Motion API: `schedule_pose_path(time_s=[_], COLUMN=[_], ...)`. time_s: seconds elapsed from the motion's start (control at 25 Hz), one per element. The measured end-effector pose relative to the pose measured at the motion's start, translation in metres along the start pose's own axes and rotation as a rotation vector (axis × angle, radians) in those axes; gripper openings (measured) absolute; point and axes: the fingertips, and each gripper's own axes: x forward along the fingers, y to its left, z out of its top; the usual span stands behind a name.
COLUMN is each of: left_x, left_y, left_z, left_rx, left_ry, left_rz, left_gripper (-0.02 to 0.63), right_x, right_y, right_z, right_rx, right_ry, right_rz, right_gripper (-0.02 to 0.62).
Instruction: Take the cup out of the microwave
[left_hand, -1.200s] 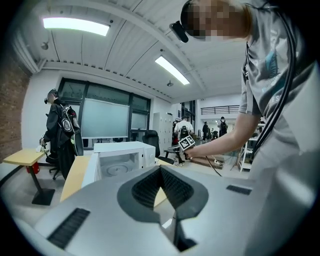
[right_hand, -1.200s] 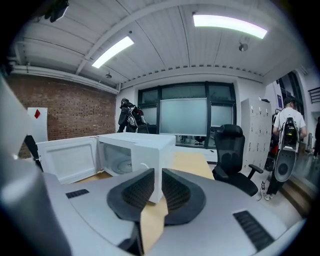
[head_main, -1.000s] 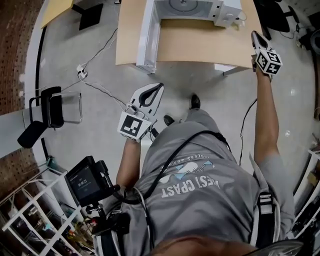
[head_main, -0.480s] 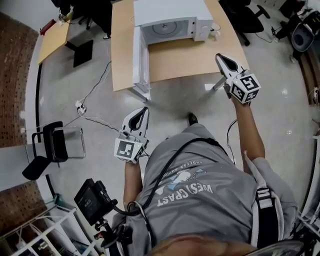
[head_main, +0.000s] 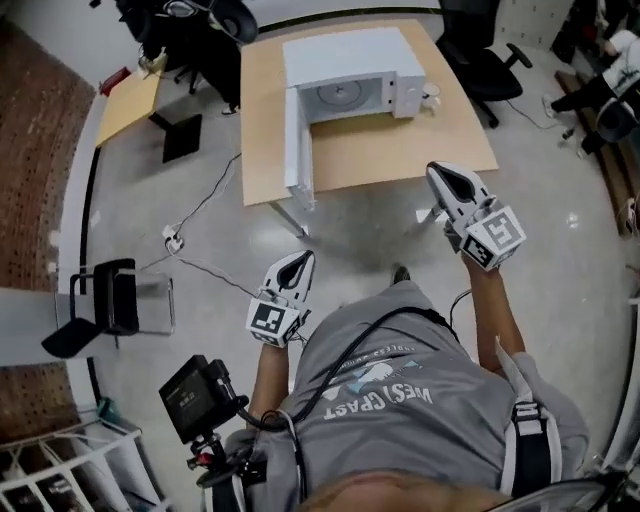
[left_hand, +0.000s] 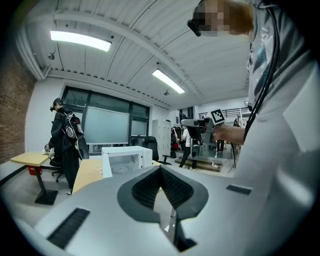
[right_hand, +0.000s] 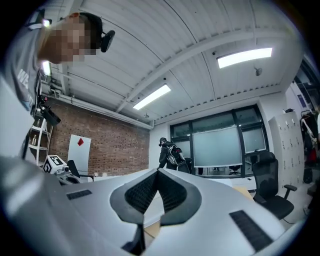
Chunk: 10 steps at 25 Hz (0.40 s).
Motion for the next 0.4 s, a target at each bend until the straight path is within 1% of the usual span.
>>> schedule_pose_path(time_s=[0.08, 0.12, 0.2, 0.28, 0.4], left_x=[0.003, 0.000, -0.011, -0.033, -0.075], left_y=[-0.008, -0.011, -0.016, -0.024, -0.037], left_z=[0.000, 0.005, 0.021, 0.022, 0.012], left_rx=[-0.005, -0.007, -0.008, -0.011, -0.036], left_ry=[0.000, -0.001, 0.006, 0.023, 0.055], left_rz=[0.008, 0.005, -0.029, -0.073, -0.097], left_gripper=[0.043, 0.043, 0.043, 0.043, 0.043], right_x=[-0.009, -0.013, -0.022, -0.030, -0.033], right_y=[0.009, 0.017, 0.038, 0.066, 0.113], right_z=[0.009, 0.016, 0.034, 0.052, 0.074], right_rx=[-0.009, -0.012, -0.015, -0.019, -0.029], right_ry=[-0.004, -0.004, -0.006, -0.003, 0.008], right_rz=[0.025, 0.028, 0.008, -0.014, -0.007], right_gripper=[0.012, 0.012, 0.012, 0.012, 0.012])
